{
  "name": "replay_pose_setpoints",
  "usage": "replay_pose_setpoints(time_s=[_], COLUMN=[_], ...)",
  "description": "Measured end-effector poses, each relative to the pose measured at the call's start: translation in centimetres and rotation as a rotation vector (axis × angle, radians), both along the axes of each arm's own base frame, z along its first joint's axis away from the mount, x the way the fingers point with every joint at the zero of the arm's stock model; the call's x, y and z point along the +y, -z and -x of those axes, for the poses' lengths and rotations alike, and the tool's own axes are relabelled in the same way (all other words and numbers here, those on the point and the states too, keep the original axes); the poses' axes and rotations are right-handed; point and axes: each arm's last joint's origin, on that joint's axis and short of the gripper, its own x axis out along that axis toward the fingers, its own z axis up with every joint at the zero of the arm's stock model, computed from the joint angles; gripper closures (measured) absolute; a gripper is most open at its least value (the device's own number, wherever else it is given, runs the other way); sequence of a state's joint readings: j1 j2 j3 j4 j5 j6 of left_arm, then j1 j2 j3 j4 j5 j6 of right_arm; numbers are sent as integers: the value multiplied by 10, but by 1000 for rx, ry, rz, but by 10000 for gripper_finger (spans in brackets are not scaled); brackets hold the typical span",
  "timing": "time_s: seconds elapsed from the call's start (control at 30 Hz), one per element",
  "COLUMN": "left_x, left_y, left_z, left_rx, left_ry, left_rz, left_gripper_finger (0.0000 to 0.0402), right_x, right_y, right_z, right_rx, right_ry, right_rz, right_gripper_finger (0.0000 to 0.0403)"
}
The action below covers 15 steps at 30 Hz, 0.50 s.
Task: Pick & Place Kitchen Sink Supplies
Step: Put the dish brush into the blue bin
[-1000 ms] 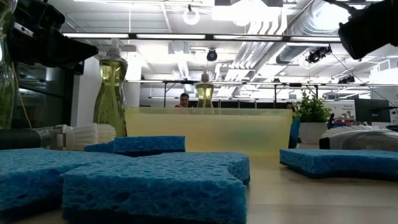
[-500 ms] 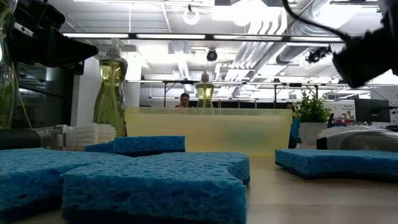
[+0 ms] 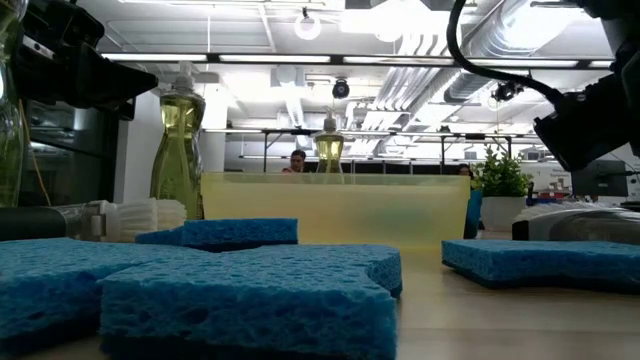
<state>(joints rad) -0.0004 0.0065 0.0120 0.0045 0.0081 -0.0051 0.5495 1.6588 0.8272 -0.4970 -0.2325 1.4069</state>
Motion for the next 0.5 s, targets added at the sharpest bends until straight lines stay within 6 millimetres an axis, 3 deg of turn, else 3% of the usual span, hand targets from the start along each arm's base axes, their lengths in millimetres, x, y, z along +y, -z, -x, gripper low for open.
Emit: replay_pose_setpoints(time_s=[0.2,0.5], left_x=[0,0], left_y=[0,0], left_z=[0,0], left_rx=[0,0], left_ry=[0,0], left_rz=[0,0], left_gripper_finger=[401,401], right_x=[-3,-32], right_y=[-2,-40], right_z=[-1,-4], right_rx=[-3,-162], right_ry=[8,88], right_rz=[-11,0], right_gripper_finger=[301,306])
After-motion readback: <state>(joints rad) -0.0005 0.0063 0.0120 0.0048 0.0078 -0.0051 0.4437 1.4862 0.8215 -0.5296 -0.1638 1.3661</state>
